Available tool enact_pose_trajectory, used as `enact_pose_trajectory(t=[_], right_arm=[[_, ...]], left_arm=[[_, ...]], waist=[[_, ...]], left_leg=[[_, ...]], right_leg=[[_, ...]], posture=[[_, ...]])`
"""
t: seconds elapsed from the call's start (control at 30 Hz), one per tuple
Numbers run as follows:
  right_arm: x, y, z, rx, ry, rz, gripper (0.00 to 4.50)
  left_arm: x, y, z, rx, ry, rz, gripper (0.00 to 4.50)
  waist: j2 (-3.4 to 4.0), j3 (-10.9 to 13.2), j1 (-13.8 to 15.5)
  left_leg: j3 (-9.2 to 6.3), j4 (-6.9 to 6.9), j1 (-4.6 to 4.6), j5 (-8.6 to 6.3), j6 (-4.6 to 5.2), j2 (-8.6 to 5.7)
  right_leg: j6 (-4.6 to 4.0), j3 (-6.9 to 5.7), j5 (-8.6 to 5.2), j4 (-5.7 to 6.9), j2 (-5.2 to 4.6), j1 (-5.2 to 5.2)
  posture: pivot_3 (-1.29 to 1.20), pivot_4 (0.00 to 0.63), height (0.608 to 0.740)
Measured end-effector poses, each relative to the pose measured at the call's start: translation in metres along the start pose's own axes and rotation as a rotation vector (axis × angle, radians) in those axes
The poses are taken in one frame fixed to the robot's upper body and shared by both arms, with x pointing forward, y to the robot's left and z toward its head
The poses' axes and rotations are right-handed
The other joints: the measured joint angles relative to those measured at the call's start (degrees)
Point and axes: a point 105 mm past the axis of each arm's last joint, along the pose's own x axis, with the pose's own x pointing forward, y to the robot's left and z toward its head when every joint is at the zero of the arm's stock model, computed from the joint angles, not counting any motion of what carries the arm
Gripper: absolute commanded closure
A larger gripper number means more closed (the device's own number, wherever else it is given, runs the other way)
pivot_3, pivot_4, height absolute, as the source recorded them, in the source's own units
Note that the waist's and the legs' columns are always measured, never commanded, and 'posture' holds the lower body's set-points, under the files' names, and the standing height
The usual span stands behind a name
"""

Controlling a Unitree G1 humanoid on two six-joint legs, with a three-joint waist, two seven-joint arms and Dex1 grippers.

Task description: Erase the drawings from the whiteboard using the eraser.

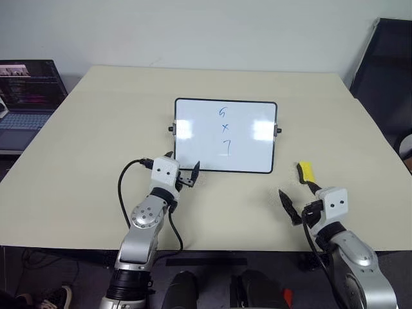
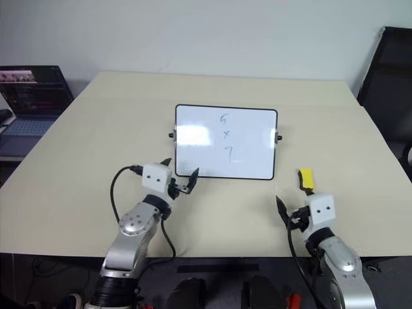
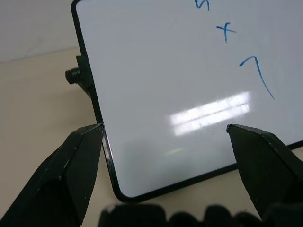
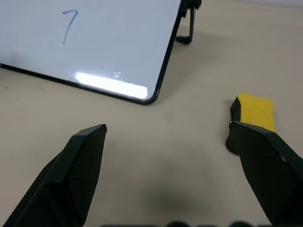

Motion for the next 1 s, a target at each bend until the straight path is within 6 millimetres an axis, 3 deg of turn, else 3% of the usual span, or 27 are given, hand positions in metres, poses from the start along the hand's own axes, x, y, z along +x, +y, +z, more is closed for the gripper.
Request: enact_pose_trajectory(t=[0.27,0.47,0.67,0.9,1.0], right_arm=[[0.003,0.001,-0.003,0.042,0.046,-0.007,0.03],[-0.002,0.009,0.015,0.042,0.011,0.022,0.03],[0.007,0.01,0.026,0.061,0.016,0.039,0.03],[0.012,0.005,0.05,0.032,0.029,0.02,0.03],[0.014,-0.01,0.054,0.06,0.06,-0.066,0.03]], left_arm=[[-0.003,0.004,-0.004,0.001,0.015,0.018,0.0],[-0.013,0.004,0.002,-0.027,0.033,-0.06,0.0],[-0.014,-0.004,0.037,0.05,-0.023,-0.352,0.0],[-0.003,-0.045,0.075,0.115,-0.087,-0.788,0.0],[-0.001,-0.049,0.074,0.144,-0.068,-0.903,0.0]], waist=[[0.0,0.0,0.0],[0.01,0.0,0.0],[0.04,0.0,0.0],[0.04,0.1,0.1],[0.06,0.1,-0.3]], left_leg=[[0.0,-0.02,-0.02,0.0,0.0,-0.01],[-0.04,-0.03,-0.04,-0.01,-0.01,0.01],[0.01,-0.02,-0.02,-0.01,-0.01,-0.03],[-0.09,0.0,-0.21,-0.01,0.0,-0.08],[-0.02,-0.03,-0.21,-0.01,0.0,-0.07]], right_leg=[[0.0,-0.01,-0.03,0.0,0.0,-0.02],[0.0,-0.03,-0.05,0.0,-0.01,-0.03],[-0.28,-0.01,-0.21,0.0,0.0,-0.02],[0.02,-0.15,-0.05,-0.04,0.05,-0.11],[0.02,-0.14,-0.05,-0.03,0.1,-0.17]], posture=[[0.0,0.15,0.74],[0.0,0.15,0.74],[0.0,0.15,0.74],[0.0,0.15,0.74],[0.0,0.15,0.74]])
